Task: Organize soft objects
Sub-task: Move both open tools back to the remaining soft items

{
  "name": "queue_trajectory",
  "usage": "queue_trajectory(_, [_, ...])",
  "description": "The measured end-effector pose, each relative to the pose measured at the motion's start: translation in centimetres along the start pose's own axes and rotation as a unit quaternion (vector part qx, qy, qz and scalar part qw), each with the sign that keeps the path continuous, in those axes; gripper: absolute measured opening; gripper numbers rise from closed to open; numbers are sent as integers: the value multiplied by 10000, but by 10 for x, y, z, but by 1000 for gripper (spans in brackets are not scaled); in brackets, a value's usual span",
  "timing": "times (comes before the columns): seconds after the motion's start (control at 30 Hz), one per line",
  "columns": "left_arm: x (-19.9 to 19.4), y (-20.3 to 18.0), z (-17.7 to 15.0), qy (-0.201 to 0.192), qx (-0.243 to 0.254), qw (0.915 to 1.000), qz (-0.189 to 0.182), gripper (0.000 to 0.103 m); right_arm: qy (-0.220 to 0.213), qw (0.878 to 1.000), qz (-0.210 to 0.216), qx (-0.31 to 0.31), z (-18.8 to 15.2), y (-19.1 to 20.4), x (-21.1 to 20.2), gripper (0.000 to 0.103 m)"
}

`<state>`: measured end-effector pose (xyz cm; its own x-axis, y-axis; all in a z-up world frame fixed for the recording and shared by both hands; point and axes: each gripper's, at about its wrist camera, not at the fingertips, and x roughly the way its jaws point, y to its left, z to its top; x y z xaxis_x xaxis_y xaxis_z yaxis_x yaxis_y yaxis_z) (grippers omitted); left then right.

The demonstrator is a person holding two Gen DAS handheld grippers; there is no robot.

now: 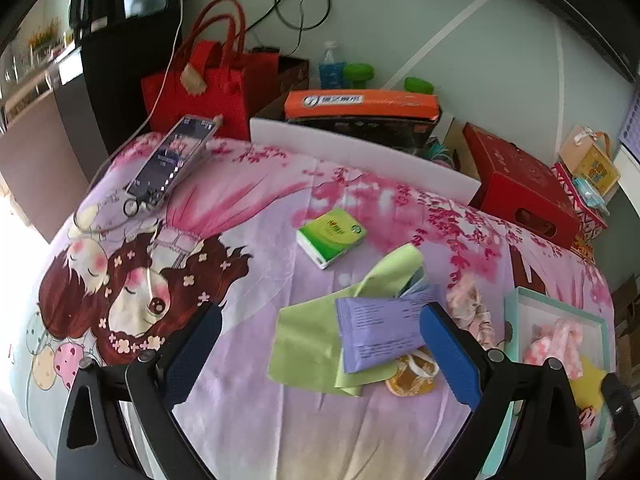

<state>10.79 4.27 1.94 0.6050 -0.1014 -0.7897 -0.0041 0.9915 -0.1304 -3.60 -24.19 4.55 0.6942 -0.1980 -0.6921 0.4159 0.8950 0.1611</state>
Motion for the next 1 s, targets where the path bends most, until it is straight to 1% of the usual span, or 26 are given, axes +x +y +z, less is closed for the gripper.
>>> queue_trajectory(0.1, [8,9,1,201,-170,9996,-116,99,122,9993,122,-326,-3,28,7,103])
queue_trajectory(0.23, [19,20,1,456,-369,9979,-284,99,155,9974,373,-602,-4,56,14,103])
queue_trajectory(0.37, [28,21,1,510,-361,9978,-215,99,176,9960,485,-723,-4,76,25,103])
queue_trajectory(0.47, [33,21,1,595,-386,9972,-243,99,270,9946,544,-839,-3,93,39,103])
queue_trajectory(0.53, [37,22,0,637,-435,9967,-268,99,366,9931,603,-935,-6,103,49,100])
queue_trajectory(0.57, [39,22,0,656,-479,9963,-288,99,395,9925,626,-970,-7,108,53,97])
queue_trajectory(0.6, [41,23,0,674,-508,9960,-303,99,425,9919,641,-1009,-8,111,57,90])
queue_trajectory(0.67, [44,24,0,692,-598,9953,-314,99,493,9905,633,-1113,-11,119,68,81])
queue_trajectory(0.77, [47,24,0,685,-705,9945,-351,99,611,9891,646,-1171,-16,124,81,79])
queue_trajectory(1.0, [61,11,-5,841,-646,9927,-571,99,843,9875,639,-1172,-26,123,106,73])
